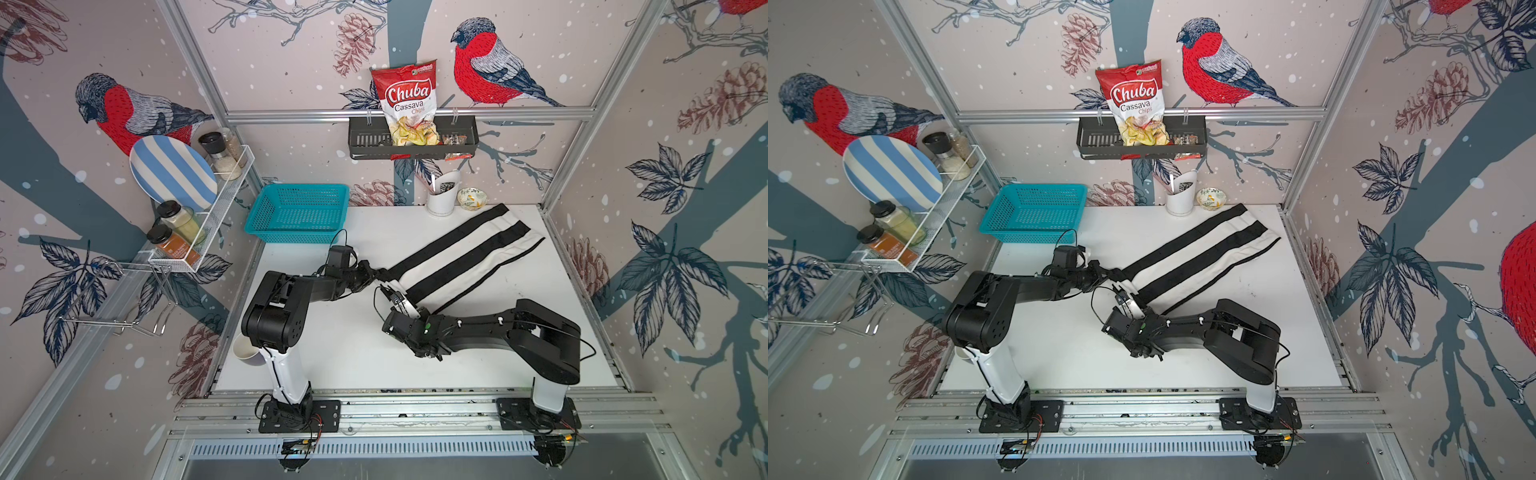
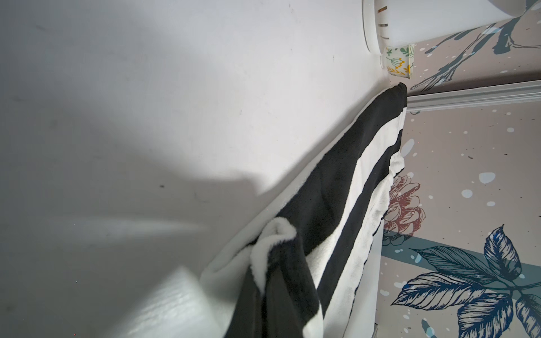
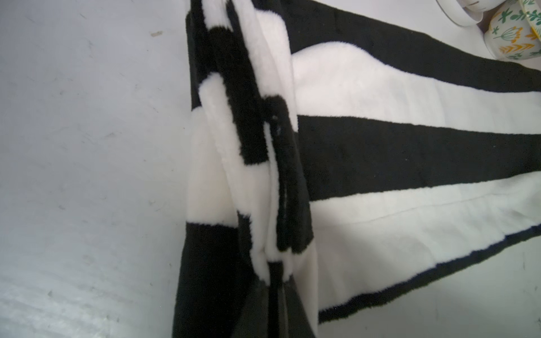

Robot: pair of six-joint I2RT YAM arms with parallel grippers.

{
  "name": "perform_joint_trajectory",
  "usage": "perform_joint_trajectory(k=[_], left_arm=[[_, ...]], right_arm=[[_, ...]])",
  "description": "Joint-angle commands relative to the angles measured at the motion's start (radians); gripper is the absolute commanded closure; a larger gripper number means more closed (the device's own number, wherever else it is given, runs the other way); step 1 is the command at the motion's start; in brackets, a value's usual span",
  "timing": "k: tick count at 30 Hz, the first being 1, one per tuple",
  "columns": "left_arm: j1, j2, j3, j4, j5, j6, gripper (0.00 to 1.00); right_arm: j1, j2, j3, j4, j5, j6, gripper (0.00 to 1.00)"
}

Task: Roll up the pillowcase
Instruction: Roll the pillowcase at the center of the board.

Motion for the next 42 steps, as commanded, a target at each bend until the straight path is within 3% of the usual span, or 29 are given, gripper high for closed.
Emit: perform_joint_trajectory(k=[1, 2, 3, 7, 13, 15, 18, 32, 35, 39, 41, 42], left_arm=[[0.006, -0.001, -0.003, 0.046, 0.004, 0.031, 1.0], [0.007, -0.008, -0.005, 0.05, 0.016, 0.031, 0.94], [0.008, -0.016, -0.004, 0.049, 0.023, 0.029, 0.81], [0.01, -0.086, -0.008, 0.019, 0.033, 0.044, 0.55], [0.017, -0.163, -0.05, -0.012, 0.047, 0.034, 0.45], [0.016, -0.169, -0.081, 0.02, 0.07, 0.003, 0.32], [0.009, -0.165, -0.122, 0.069, 0.079, -0.02, 0.29], [-0.023, 0.01, -0.038, 0.097, 0.063, -0.028, 0.27], [-0.028, 0.036, -0.032, 0.082, 0.046, -0.013, 0.4], [-0.031, 0.053, -0.037, 0.096, 0.046, -0.022, 0.72], [-0.031, 0.056, -0.037, 0.097, 0.041, -0.026, 0.78], [-0.032, 0.056, -0.037, 0.094, 0.04, -0.026, 0.81]], right_arm=[[-0.015, 0.011, -0.027, 0.059, -0.132, 0.031, 1.0], [-0.021, 0.009, -0.031, 0.063, -0.14, 0.032, 1.0], [-0.023, 0.007, -0.033, 0.069, -0.141, 0.033, 1.0], [-0.038, 0.002, -0.033, 0.081, -0.156, 0.022, 1.0], [-0.05, -0.003, -0.033, 0.089, -0.162, 0.015, 1.0], [-0.05, -0.008, -0.035, 0.092, -0.16, 0.015, 1.0], [-0.053, -0.015, -0.042, 0.098, -0.161, 0.018, 1.0], [-0.052, -0.022, -0.047, 0.094, -0.153, 0.014, 1.0], [-0.048, -0.025, -0.047, 0.094, -0.143, 0.008, 1.0], [-0.045, -0.023, -0.037, 0.091, -0.135, 0.001, 0.99], [-0.04, -0.02, -0.025, 0.076, -0.119, -0.002, 0.93], [-0.034, -0.02, -0.018, 0.065, -0.104, -0.003, 0.85]])
